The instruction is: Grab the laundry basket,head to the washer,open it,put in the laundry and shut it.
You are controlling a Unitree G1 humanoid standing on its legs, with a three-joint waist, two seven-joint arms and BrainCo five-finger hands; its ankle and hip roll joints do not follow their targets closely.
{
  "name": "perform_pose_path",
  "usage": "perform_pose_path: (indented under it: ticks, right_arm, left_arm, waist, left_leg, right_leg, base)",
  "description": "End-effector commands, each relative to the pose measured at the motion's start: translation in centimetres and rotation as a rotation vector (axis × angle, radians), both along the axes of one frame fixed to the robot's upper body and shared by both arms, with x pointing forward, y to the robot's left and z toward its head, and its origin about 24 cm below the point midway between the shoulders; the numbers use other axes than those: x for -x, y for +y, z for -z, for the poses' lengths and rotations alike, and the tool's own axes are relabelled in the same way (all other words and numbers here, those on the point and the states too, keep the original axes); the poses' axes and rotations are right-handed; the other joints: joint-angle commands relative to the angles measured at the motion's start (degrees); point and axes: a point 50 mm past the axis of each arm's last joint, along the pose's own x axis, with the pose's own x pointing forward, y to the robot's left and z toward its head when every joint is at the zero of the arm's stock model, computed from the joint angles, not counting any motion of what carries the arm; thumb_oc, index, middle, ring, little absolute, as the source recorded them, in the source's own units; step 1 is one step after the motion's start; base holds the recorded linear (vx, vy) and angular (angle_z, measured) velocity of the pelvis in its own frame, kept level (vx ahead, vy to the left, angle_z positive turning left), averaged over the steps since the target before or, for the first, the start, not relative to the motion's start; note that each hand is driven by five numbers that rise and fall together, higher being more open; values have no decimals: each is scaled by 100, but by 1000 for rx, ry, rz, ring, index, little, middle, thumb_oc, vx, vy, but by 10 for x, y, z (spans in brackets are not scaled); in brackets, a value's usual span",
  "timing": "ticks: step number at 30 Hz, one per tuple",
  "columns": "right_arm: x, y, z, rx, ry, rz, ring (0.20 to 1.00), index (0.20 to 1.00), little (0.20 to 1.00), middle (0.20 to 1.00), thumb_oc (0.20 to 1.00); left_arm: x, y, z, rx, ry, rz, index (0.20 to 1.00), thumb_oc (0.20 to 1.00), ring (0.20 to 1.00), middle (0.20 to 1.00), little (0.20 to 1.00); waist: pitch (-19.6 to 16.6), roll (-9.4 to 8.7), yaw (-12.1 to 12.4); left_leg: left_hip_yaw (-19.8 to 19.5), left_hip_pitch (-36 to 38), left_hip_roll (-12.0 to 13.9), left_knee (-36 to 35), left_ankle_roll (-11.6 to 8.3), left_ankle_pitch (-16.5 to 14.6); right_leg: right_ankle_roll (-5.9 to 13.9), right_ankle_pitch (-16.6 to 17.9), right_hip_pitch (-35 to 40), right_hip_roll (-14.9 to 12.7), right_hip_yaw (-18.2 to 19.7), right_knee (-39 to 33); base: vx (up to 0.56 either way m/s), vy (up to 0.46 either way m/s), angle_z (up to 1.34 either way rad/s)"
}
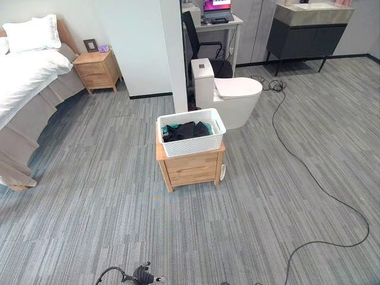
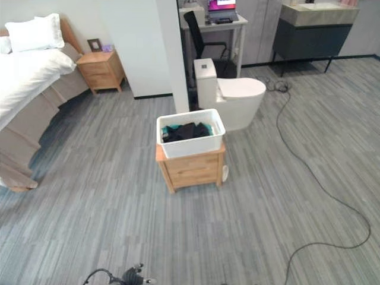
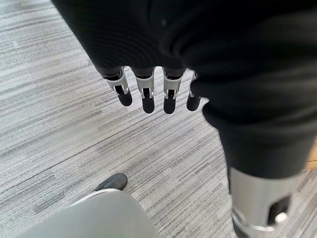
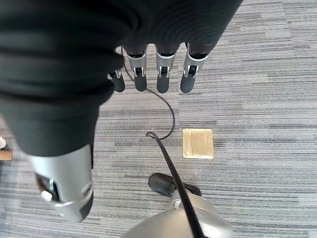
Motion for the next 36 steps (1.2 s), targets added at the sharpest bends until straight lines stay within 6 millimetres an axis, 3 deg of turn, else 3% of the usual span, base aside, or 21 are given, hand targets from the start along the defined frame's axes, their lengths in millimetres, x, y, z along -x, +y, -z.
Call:
perform_pose_path:
  ticks: [1, 8, 10, 11, 12, 16, 21, 26, 31, 34, 36]
  right_arm:
    - [-20, -1, -4, 19, -62, -5, 1000, 1000, 1000, 1000, 1000]
    - [-32, 3, -6, 11, -157, 50, 1000, 1000, 1000, 1000, 1000]
    - [-34, 2, -7, -80, -236, 224, 1000, 1000, 1000, 1000, 1000]
    - [-34, 2, -7, -80, -236, 224, 1000, 1000, 1000, 1000, 1000]
    - [-20, 2, -3, -193, -288, 539, 1000, 1000, 1000, 1000, 1000]
    - [-15, -1, -3, -175, -283, 587, 1000, 1000, 1000, 1000, 1000]
    - [1, 1, 1, -150, -152, 427, 1000, 1000, 1000, 1000, 1000]
    - [-8, 10, 1, -163, -168, 305, 1000, 1000, 1000, 1000, 1000]
    - [-10, 12, 1, -147, -150, 224, 1000, 1000, 1000, 1000, 1000]
    - [-16, 13, 0, -145, -167, 185, 1000, 1000, 1000, 1000, 1000]
    - [-17, 11, -1, -145, -170, 145, 1000, 1000, 1000, 1000, 1000]
  left_arm:
    - [-16, -3, -3, -22, -18, 24, 1000, 1000, 1000, 1000, 1000]
    - [-7, 4, -1, -40, 1, -36, 1000, 1000, 1000, 1000, 1000]
    - [-4, 6, 0, -28, 11, -73, 1000, 1000, 1000, 1000, 1000]
    - [-4, 6, 0, -28, 11, -73, 1000, 1000, 1000, 1000, 1000]
    - [6, 7, 3, -9, 69, -114, 1000, 1000, 1000, 1000, 1000]
    - [9, 5, 4, 11, 87, -133, 1000, 1000, 1000, 1000, 1000]
    - [-3, 2, 1, 41, 28, -150, 1000, 1000, 1000, 1000, 1000]
    - [-24, 8, -7, 47, -71, -237, 1000, 1000, 1000, 1000, 1000]
    - [-31, 12, -10, 21, -96, -224, 1000, 1000, 1000, 1000, 1000]
    - [-33, 16, -11, 3, -100, -212, 1000, 1000, 1000, 1000, 1000]
    - [-36, 22, -13, -14, -109, -226, 1000, 1000, 1000, 1000, 1000]
  waist:
    - [-10, -368, 1]
    - [-23, -397, -27]
    - [-18, -400, -63]
    - [-18, -400, -62]
    - [-33, -398, -97]
    - [-48, -361, -125]
    - [14, -378, -98]
    - [193, -484, -36]
    - [287, -556, -14]
    - [440, -624, -26]
    - [628, -684, -13]
  left_leg:
    - [133, 85, -410, 16, 42, -22]
    - [182, 101, -400, -11, 34, -6]
    - [214, 109, -395, -17, 26, -2]
    - [214, 110, -395, -17, 26, -2]
    - [256, 140, -382, -26, 16, -12]
    - [283, 172, -368, -14, 13, -28]
    - [236, 85, -343, 155, 1, -62]
    - [110, -162, -303, 486, -47, -80]
    - [62, -281, -258, 742, -93, -112]
    - [51, -574, -233, 1374, -186, -149]
    - [6, -1047, -187, 2296, -330, 15]
  right_leg:
    - [436, 98, 13, -272, -266, 112]
    - [435, 96, 14, -236, -234, 109]
    - [433, 100, 5, -225, -193, 106]
    - [433, 100, 6, -225, -192, 106]
    - [429, 96, 21, -214, -158, 98]
    - [414, 70, 32, -201, -149, 131]
    - [367, 22, -25, -190, -176, 221]
    - [308, -39, -107, -181, -232, 333]
    - [262, -60, -103, -153, -245, 330]
    - [203, -86, -131, -149, -190, 378]
    - [118, -135, -140, -135, -163, 478]
  base:
    - [0, 0, 0]
    - [0, 0, 0]
    - [0, 0, 0]
    - [4, -19, -5]
    - [9, -16, -5]
    - [22, -17, -12]
    - [-4, -46, -3]
    - [-46, -88, 8]
    - [-22, -79, 9]
    - [-47, -101, -3]
    - [-59, -128, 2]
